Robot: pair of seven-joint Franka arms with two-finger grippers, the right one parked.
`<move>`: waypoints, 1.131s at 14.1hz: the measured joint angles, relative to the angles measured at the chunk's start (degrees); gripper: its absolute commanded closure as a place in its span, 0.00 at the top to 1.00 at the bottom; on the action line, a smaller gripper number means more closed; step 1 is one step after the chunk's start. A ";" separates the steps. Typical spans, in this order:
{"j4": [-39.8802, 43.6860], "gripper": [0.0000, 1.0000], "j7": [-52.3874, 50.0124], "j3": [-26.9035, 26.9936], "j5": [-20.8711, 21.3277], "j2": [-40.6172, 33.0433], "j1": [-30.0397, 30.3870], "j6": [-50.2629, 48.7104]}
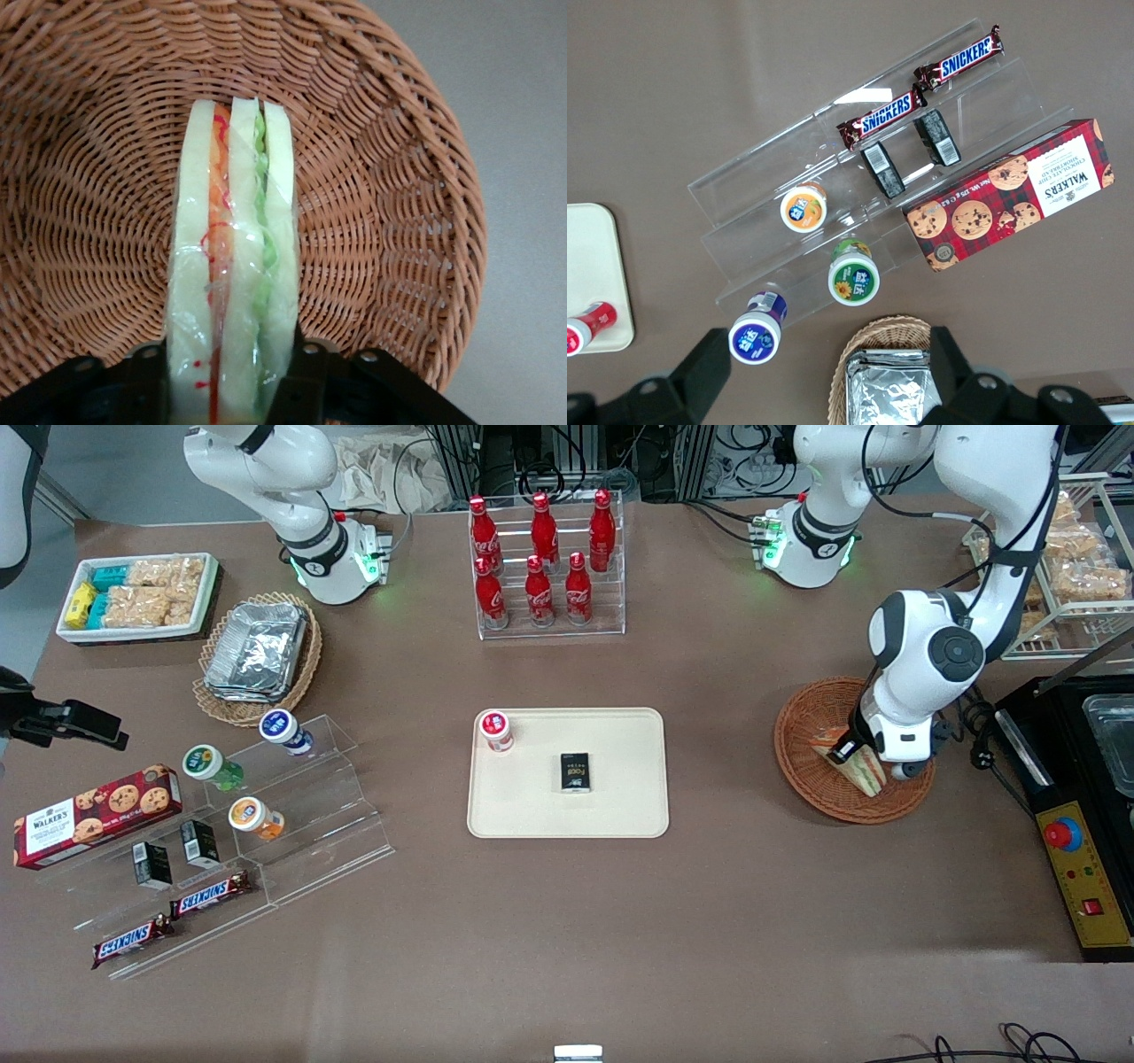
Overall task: Place sandwich from basket to tray
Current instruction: 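Lower the open left gripper onto the wrapped sandwich in the basket, then close the left gripper on the sandwich and lift it from the basket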
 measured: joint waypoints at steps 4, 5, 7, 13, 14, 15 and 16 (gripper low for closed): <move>1.06 0.00 0.23 -0.01 1.09 -2.24 -0.01 -1.45; 2.08 0.00 0.89 -0.04 1.44 -3.31 -0.03 -3.72; 5.68 0.00 5.50 0.00 1.70 -5.80 0.00 -11.81; 26.68 0.00 21.67 0.27 1.61 -8.92 0.11 -42.73; 30.17 0.00 23.79 0.01 1.51 -8.94 -0.05 -46.89; 33.43 0.00 25.38 -0.70 1.29 -8.93 -0.32 -50.12; 36.20 0.00 26.34 -1.91 0.84 -8.93 -0.78 -52.25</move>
